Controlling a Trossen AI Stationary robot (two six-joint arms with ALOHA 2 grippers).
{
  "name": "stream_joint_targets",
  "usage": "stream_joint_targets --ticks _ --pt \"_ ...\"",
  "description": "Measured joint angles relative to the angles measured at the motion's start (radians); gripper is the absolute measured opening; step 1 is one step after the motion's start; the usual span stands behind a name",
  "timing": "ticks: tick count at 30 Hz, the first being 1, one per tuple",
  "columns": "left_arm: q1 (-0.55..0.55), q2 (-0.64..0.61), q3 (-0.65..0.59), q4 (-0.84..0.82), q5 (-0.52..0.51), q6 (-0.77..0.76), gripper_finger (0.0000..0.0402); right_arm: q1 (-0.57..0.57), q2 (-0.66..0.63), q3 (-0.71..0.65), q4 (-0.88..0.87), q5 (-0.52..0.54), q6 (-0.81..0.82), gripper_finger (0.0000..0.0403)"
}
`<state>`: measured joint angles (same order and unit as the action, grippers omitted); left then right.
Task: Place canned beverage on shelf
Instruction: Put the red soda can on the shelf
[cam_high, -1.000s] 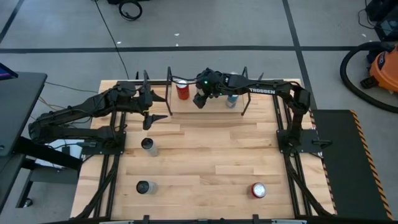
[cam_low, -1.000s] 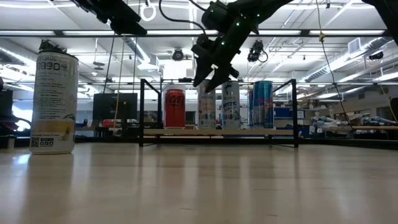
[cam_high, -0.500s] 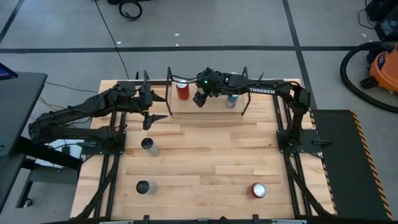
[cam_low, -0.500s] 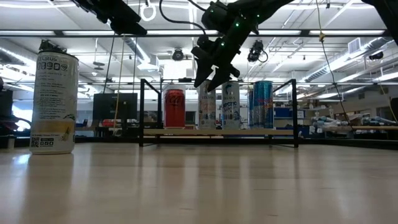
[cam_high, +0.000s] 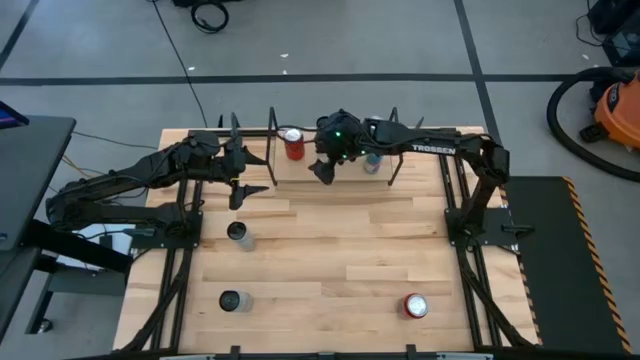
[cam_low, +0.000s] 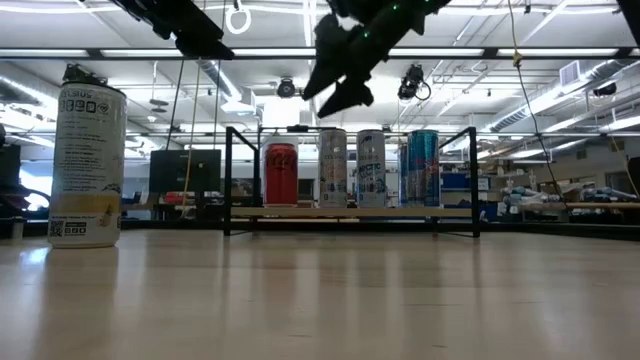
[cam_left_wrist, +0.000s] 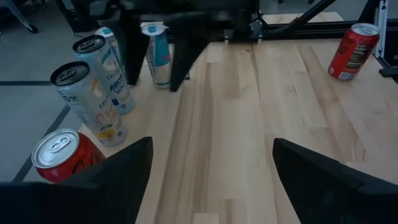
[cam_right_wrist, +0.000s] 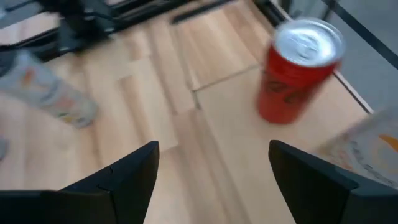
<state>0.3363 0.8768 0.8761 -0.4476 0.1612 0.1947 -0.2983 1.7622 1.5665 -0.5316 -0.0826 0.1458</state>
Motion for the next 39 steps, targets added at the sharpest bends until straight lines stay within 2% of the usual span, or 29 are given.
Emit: stream_joint_targets --ticks 3,8,12,17,26,32,39 --pt "0.0 0.0 0.0 0.002 0.0 0.0 0.0332 0.033 -0.01 0.0 -0.002 -0.068 -0.049 0.0312" --pt "0.001 0.0 0.0 0.065 -0.024 -0.008 0.0332 0.083 -0.016 0.0 -0.015 -0.245 -0.113 0.0312" --pt "0.001 0.0 0.0 0.083 -0.041 -0.052 0.0332 0.127 -0.04 0.0 -0.091 -0.287 -0.138 0.0312" --pt "-0.01 0.0 0.0 0.08 -0.041 -0.053 0.0332 0.207 -0.118 0.0 -0.186 -0.264 -0.094 0.0312" --pt "-0.027 0.0 0.0 0.075 -0.033 -0.053 0.0332 0.35 -0.266 0.001 -0.279 -0.089 -0.011 0.0312" --pt "-0.026 0.0 0.0 0.04 -0.033 -0.053 0.0332 0.42 -0.328 0.001 -0.399 -0.034 0.026 0.0312" --pt "-0.026 0.0 0.0 0.033 -0.033 -0.055 0.0332 0.516 -0.35 0.001 -0.555 -0.017 0.046 0.0312"
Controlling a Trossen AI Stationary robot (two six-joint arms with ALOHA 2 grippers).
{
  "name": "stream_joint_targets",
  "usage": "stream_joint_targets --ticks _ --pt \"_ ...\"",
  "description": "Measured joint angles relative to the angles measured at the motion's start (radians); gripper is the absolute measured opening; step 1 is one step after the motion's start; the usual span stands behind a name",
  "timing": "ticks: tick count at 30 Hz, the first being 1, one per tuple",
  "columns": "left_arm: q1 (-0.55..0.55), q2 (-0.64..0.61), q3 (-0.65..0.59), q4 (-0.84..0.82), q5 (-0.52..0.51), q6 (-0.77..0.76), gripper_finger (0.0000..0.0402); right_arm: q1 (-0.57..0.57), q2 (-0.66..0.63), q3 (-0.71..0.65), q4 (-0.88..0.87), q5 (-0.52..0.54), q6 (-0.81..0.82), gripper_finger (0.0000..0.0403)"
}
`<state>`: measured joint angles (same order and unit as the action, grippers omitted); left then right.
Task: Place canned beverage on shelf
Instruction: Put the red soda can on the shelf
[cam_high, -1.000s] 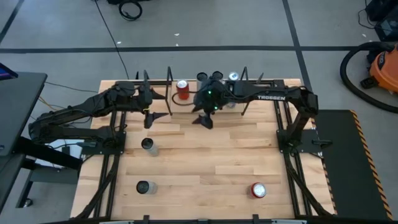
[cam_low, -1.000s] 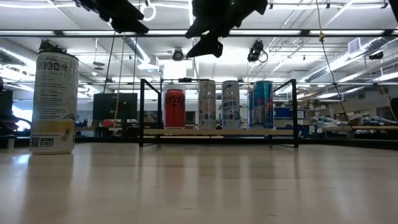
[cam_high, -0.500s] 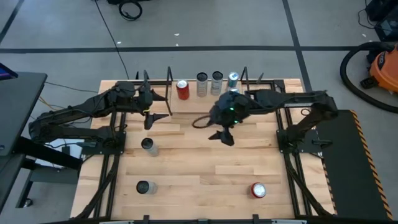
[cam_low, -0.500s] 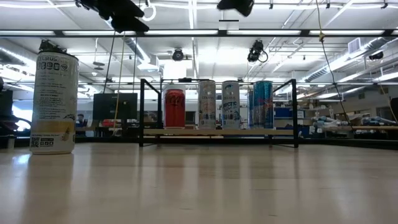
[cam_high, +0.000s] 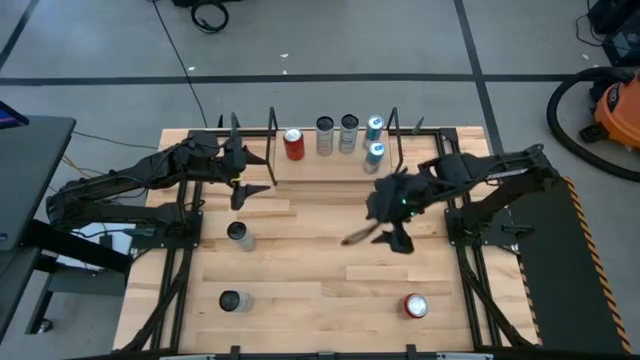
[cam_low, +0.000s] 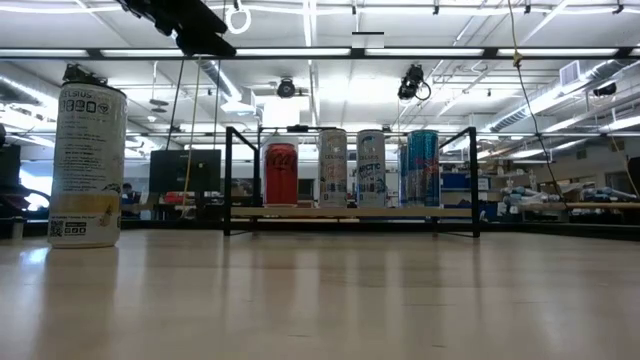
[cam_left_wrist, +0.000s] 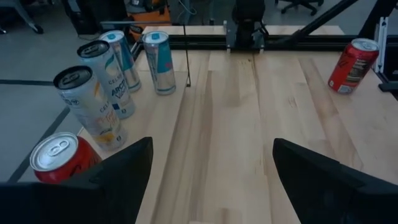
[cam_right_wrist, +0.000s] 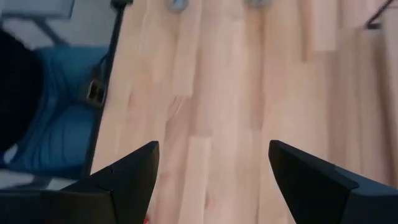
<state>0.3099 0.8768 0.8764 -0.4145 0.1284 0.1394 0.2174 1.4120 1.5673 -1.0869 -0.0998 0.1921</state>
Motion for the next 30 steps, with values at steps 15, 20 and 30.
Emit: stream_joint_targets --ticks 15,20,30 --pt "0.0 0.0 0.0 0.049 0.001 -0.086 0.0332 0.148 0.018 0.001 0.097 -0.109 0.05 0.0312" --pt "0.0 0.0 0.0 0.046 0.001 -0.135 0.0332 0.191 0.035 0.0 0.077 -0.108 0.122 0.0312" --pt "0.0 0.0 0.0 0.045 0.001 -0.144 0.0332 0.346 0.093 0.0 0.014 -0.077 0.307 0.0312"
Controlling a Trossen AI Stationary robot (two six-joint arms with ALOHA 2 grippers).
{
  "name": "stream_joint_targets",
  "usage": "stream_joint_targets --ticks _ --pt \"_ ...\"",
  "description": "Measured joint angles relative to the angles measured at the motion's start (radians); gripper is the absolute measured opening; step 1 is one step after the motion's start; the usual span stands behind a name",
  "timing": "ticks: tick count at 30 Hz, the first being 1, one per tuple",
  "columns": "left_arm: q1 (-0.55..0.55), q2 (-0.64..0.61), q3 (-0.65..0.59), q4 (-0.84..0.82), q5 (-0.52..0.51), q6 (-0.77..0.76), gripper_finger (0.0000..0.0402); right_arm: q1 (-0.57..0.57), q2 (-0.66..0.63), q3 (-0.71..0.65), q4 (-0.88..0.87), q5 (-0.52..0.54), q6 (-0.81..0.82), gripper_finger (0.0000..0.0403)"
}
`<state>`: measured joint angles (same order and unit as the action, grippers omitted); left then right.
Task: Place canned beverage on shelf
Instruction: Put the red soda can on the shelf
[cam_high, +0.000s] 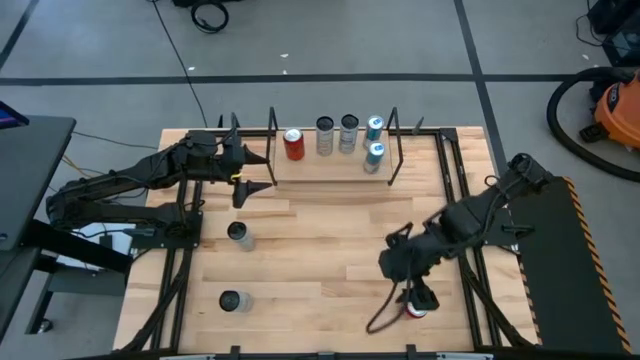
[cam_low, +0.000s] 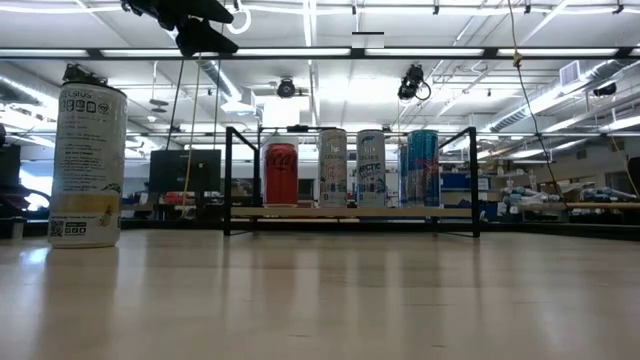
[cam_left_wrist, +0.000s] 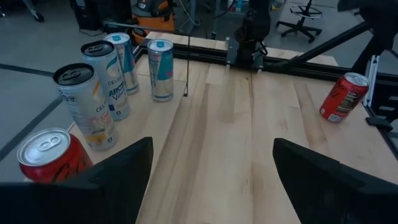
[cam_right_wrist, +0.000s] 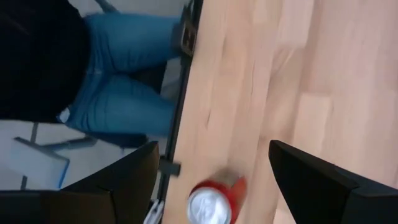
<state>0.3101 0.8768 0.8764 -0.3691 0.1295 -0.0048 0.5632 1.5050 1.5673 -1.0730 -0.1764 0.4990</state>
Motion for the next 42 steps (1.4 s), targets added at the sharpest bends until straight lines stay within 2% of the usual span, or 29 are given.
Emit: stream_joint_targets --ticks 11,22,36,42 --pt "0.0 0.0 0.0 0.004 0.0 -0.019 0.0332 0.148 0.049 -0.004 -0.204 0.15 0.175 0.0312" --pt "0.0 0.0 0.0 0.005 0.005 -0.019 0.0332 0.23 0.047 -0.132 -0.146 0.145 0.283 0.0312" --pt "0.0 0.0 0.0 0.005 0.006 -0.021 0.0332 0.297 0.047 -0.284 0.019 0.134 0.227 0.0312" --pt "0.0 0.0 0.0 0.006 0.006 -0.067 0.0332 0.316 0.047 -0.332 0.087 0.147 0.23 0.0312"
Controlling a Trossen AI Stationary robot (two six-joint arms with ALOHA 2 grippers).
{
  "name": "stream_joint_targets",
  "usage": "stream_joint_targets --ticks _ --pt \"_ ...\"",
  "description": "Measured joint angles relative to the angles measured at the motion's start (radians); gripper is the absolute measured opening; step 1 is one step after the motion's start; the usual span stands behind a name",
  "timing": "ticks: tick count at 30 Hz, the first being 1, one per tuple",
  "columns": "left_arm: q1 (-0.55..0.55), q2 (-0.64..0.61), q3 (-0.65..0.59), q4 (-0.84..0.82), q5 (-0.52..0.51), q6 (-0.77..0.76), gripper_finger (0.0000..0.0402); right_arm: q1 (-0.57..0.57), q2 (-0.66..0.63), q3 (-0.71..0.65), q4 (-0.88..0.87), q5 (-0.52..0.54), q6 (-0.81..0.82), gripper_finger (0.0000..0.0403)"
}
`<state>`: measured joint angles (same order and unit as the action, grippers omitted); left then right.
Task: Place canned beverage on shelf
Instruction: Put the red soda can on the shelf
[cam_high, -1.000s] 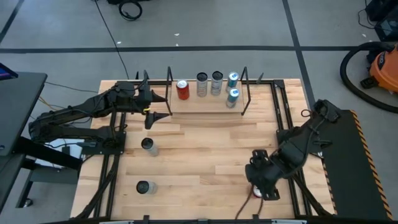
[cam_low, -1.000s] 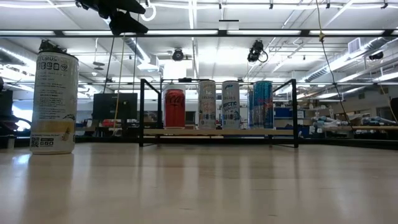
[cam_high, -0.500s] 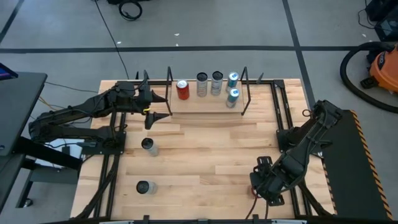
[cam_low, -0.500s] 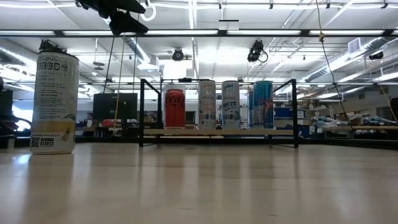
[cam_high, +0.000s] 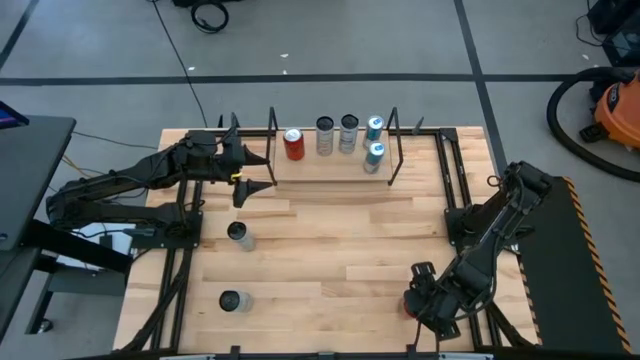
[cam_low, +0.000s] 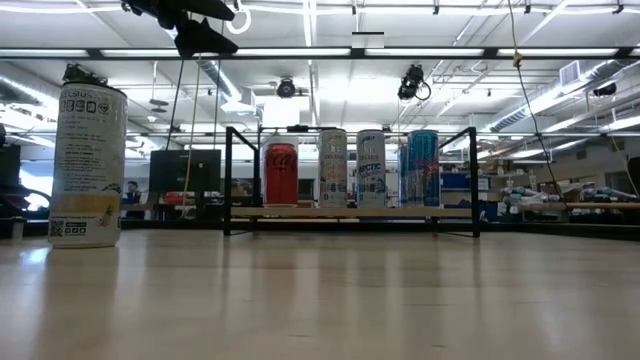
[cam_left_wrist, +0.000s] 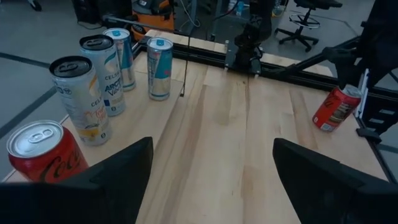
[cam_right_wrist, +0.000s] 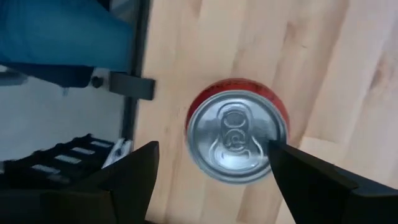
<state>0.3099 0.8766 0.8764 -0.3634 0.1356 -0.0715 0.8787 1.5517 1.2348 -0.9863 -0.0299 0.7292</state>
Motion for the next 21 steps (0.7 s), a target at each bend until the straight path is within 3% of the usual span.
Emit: stream_joint_targets --ticks 6,14,21 --pt "0.0 0.0 0.0 0.0 0.0 -0.006 0.0332 0.005 -0.005 -0.024 0.017 0.045 0.0 0.0312" --pt "0.0 0.0 0.0 0.0 0.0 -0.023 0.0332 0.019 0.003 0.043 0.027 0.002 -0.018 0.0312" --pt "0.0 0.0 0.0 0.0 0.0 -0.023 0.0332 0.03 0.002 0.055 0.001 0.074 -0.044 0.0312"
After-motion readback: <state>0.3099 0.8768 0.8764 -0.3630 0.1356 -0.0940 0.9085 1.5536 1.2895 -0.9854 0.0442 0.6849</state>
